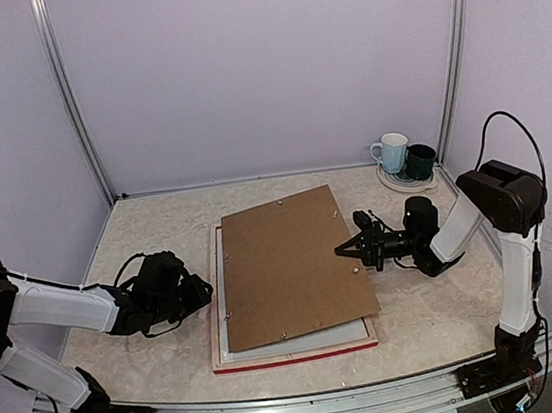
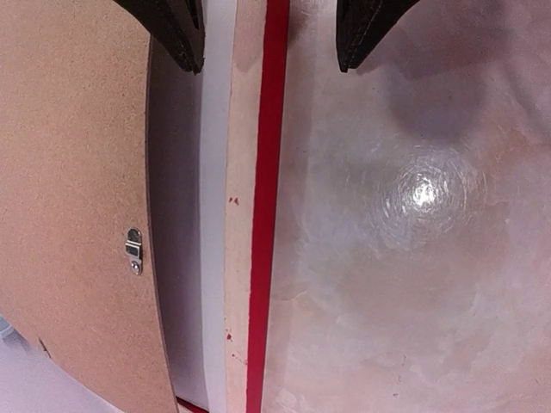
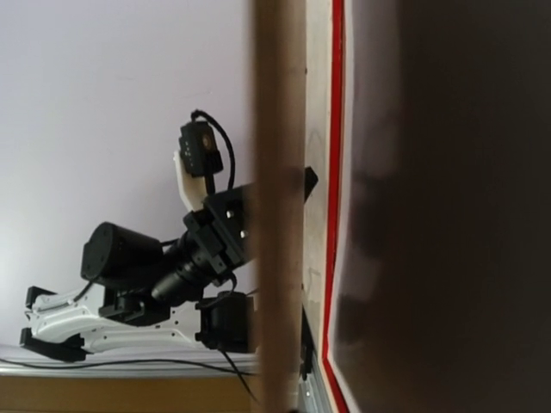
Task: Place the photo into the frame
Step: Place the backboard next to the photo.
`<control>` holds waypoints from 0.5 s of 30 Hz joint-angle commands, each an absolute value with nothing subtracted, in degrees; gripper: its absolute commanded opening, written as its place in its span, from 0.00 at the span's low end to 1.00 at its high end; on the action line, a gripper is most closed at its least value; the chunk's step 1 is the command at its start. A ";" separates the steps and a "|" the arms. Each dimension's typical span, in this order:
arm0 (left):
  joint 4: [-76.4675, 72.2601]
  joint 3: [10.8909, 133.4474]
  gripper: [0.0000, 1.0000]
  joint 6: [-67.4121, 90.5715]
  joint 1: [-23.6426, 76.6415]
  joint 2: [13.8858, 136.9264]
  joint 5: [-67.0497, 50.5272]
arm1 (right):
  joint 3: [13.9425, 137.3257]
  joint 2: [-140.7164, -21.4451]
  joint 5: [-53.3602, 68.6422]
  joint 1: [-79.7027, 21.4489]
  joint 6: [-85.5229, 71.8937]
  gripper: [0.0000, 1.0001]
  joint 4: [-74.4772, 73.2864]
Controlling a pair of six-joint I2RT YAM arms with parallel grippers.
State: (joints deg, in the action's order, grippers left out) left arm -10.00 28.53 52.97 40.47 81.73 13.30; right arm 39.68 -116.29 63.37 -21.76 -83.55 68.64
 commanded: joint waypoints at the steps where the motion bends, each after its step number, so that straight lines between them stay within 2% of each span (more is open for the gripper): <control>1: -11.20 27.56 0.52 53.79 41.35 81.17 12.99 | 41.69 -118.27 62.84 -22.39 -83.58 0.00 74.60; 15: -12.07 27.60 0.52 54.35 42.97 83.76 12.33 | 43.85 -121.46 62.69 -23.69 -83.01 0.00 74.05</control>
